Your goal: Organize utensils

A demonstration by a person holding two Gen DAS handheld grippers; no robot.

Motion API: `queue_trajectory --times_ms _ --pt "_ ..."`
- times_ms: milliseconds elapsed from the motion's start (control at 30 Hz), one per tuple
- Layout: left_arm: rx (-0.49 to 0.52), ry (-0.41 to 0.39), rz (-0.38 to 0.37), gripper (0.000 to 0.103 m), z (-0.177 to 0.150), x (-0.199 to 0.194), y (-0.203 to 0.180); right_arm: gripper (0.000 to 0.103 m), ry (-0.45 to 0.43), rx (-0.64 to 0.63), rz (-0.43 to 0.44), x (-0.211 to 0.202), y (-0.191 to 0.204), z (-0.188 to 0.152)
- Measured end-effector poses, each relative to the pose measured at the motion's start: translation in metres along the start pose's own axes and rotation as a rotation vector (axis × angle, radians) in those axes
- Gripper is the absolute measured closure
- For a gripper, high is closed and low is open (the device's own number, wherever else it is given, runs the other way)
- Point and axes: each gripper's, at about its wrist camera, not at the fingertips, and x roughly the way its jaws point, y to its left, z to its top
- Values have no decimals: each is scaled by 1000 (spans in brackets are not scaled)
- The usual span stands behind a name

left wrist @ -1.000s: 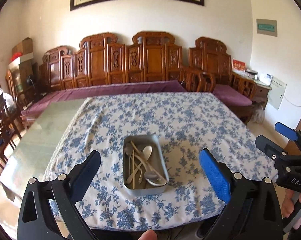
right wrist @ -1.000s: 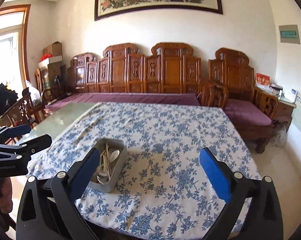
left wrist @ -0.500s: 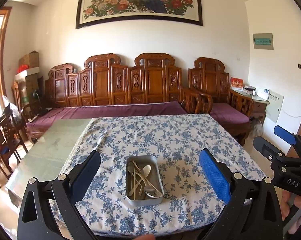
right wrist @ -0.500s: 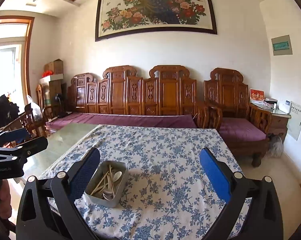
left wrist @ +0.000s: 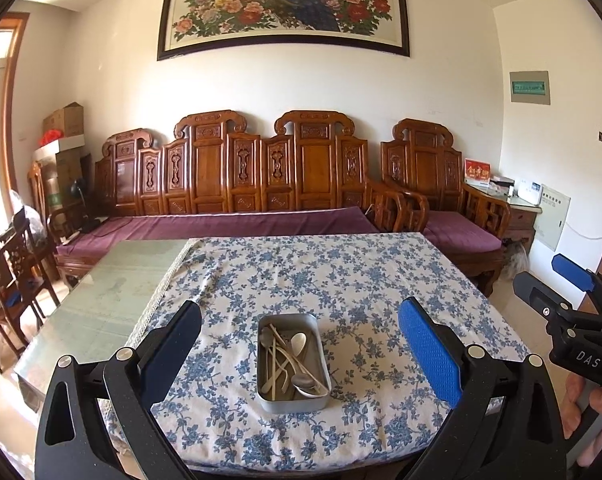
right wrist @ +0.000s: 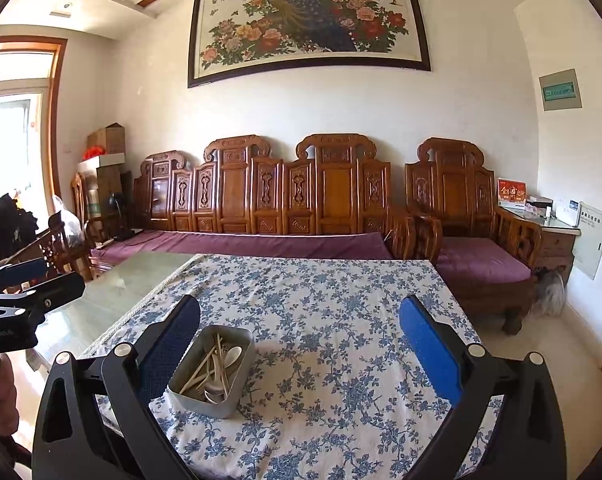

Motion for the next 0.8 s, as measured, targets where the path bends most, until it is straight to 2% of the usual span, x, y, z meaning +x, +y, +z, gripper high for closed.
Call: queue_trajectory --times_ms 800 --pt "3 1 -1 8 -1 0 0 3 1 7 3 1 1 -2"
